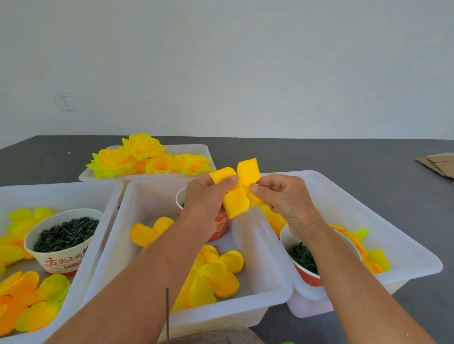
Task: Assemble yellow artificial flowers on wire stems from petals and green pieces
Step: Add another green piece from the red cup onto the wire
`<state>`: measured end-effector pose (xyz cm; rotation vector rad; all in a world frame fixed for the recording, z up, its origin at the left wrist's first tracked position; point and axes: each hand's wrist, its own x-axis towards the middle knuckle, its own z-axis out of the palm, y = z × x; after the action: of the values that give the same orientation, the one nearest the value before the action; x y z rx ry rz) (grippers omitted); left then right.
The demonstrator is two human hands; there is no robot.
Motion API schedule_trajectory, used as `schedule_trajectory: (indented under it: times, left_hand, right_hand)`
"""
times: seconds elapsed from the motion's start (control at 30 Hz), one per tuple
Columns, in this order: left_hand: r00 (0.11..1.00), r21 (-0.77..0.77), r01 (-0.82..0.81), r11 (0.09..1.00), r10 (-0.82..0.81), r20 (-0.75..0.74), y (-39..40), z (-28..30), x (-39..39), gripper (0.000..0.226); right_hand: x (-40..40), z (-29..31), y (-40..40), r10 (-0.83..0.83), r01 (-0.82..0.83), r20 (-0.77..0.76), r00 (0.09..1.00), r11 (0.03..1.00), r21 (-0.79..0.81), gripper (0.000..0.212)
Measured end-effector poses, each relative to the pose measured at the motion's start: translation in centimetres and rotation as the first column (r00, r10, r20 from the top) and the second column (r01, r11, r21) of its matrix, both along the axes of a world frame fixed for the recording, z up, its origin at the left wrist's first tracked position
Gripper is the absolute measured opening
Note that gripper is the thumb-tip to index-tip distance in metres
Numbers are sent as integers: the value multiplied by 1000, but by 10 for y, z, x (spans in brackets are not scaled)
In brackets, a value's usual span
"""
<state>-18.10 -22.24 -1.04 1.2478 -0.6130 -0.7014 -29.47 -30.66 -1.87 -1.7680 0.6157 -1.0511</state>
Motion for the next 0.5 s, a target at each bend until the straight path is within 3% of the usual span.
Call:
schedule_trajectory:
  times: [0.1, 0.17, 0.23, 0.3, 0.4, 0.5]
  left_hand:
    - [1000, 1, -18, 1000, 18, -16, 0, 0, 1, 5]
    - [998, -2, -35, 999, 35, -51, 0, 0, 3, 10]
    - [996, 8, -44, 999, 45, -80, 1, 1, 4, 14]
    - [995, 25, -55, 998, 57, -81, 1, 2, 4, 15]
    - [996, 43, -65, 997, 67, -60, 0, 1, 3, 18]
    - [995, 47, -75, 996, 78, -66, 0, 1, 4, 19]
  right_hand:
    - [0, 0, -4, -72, 71, 12, 997, 995, 69, 16]
    - [-1, -2, -13, -275, 269, 25, 961, 954, 135, 8]
    - [-6, -5, -24, -523, 506, 17, 852, 831, 230, 5]
    - [-10, -5, -31, -666, 640, -25, 746, 706, 304, 10]
    - [-15, -6, -33, -715, 715, -121, 688, 641, 280, 10]
    - [-20, -8, -38, -674, 660, -100, 732, 666, 346, 15]
